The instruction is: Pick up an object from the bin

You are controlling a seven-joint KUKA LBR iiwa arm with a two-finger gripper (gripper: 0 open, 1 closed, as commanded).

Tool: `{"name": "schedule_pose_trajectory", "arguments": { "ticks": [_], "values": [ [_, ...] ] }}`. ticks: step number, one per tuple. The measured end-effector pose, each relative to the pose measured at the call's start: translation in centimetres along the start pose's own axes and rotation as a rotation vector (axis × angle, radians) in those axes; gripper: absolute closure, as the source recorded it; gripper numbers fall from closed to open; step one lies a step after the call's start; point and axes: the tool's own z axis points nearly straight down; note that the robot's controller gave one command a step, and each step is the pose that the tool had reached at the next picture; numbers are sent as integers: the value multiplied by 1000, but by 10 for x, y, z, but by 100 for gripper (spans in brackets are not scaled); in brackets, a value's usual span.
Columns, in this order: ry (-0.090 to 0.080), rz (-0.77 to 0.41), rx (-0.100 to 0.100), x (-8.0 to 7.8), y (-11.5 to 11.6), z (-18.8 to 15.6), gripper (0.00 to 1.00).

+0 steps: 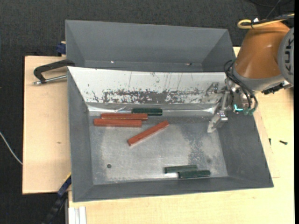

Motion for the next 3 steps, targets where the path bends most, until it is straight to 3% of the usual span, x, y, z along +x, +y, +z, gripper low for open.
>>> {"name": "schedule_pose_trajectory", "arguments": {
  "ticks": [1, 2, 3],
  "values": [
    [-7, -1, 1, -2, 0, -4, 0],
    [-9, -27, 2, 27, 60, 30, 0],
    [-3, 24, -3, 37, 94, 51, 0]
  ]
}}
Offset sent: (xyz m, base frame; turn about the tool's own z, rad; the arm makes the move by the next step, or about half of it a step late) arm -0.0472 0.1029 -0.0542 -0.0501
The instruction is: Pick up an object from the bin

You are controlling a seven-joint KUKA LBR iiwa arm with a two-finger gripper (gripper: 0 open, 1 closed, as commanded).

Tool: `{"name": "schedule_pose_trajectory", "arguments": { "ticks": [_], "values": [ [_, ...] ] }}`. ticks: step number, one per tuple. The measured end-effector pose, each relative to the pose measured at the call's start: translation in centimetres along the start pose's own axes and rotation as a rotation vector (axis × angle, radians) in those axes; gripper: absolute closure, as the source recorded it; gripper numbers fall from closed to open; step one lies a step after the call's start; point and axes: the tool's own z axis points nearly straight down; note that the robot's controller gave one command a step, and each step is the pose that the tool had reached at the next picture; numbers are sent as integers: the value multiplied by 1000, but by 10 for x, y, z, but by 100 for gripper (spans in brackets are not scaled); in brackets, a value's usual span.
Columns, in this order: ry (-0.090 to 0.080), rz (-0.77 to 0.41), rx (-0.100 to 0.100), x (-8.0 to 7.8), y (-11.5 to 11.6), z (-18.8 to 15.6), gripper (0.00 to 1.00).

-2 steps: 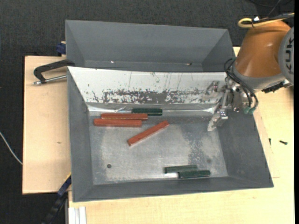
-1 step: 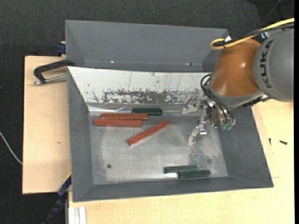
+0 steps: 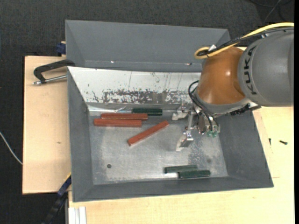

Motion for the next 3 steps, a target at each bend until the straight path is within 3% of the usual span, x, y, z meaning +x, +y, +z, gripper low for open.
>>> {"name": "schedule_pose_trajectory", "arguments": {
  "ticks": [1, 2, 3],
  "values": [
    [-9, -34, 4, -24, 17, -1, 0],
    [-6, -61, 3, -27, 29, 25, 0],
    [-2, 19, 3, -23, 65, 29, 100]
  ]
}}
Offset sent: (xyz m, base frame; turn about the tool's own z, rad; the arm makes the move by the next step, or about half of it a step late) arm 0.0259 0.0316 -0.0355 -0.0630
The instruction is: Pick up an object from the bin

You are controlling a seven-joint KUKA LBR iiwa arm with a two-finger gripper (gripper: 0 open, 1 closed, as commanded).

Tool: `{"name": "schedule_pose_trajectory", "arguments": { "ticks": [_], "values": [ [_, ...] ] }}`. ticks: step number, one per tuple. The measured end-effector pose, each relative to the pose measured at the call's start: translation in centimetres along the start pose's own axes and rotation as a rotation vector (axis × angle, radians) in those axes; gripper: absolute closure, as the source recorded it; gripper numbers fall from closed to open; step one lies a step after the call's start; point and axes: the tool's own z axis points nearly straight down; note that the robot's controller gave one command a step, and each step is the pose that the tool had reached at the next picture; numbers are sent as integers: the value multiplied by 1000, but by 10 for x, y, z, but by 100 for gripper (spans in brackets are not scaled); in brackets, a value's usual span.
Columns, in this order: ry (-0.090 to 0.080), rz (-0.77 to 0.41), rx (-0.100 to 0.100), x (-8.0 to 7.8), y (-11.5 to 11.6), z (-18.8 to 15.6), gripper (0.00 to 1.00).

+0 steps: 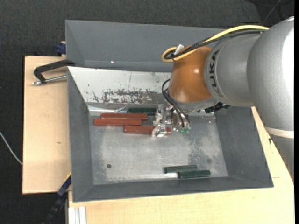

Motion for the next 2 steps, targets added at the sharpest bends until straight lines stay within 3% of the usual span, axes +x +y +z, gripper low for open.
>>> {"name": "schedule_pose_trajectory", "arguments": {
  "ticks": [1, 2],
  "values": [
    [0, 0, 0, 0, 0, 0, 100],
    [0, -72, 0, 14, -9, -10, 100]
  ]
}}
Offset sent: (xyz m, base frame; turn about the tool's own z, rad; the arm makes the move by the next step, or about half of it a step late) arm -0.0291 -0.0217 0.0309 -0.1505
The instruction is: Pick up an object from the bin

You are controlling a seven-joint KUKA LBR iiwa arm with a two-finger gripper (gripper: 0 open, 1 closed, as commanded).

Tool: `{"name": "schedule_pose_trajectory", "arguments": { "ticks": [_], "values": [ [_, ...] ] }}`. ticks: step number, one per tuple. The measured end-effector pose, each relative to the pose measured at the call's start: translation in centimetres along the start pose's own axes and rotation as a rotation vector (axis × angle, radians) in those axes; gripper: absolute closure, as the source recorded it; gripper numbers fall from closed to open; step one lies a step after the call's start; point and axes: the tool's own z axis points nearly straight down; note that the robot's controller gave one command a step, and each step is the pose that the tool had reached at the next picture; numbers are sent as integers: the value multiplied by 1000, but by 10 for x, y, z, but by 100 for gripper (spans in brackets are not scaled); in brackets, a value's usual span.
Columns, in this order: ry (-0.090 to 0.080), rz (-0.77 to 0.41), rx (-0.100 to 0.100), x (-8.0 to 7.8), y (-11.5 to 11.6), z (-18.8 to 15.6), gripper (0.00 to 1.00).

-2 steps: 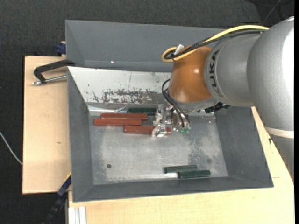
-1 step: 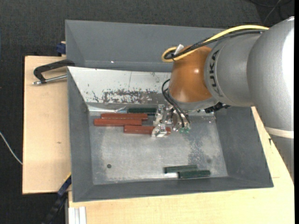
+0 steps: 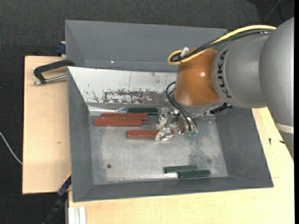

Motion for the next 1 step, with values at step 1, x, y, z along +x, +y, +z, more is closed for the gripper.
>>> {"name": "schedule_pose_trajectory", "arguments": {
  "ticks": [1],
  "values": [
    [-2, -15, 1, 2, -3, -56, 100]
  ]
}}
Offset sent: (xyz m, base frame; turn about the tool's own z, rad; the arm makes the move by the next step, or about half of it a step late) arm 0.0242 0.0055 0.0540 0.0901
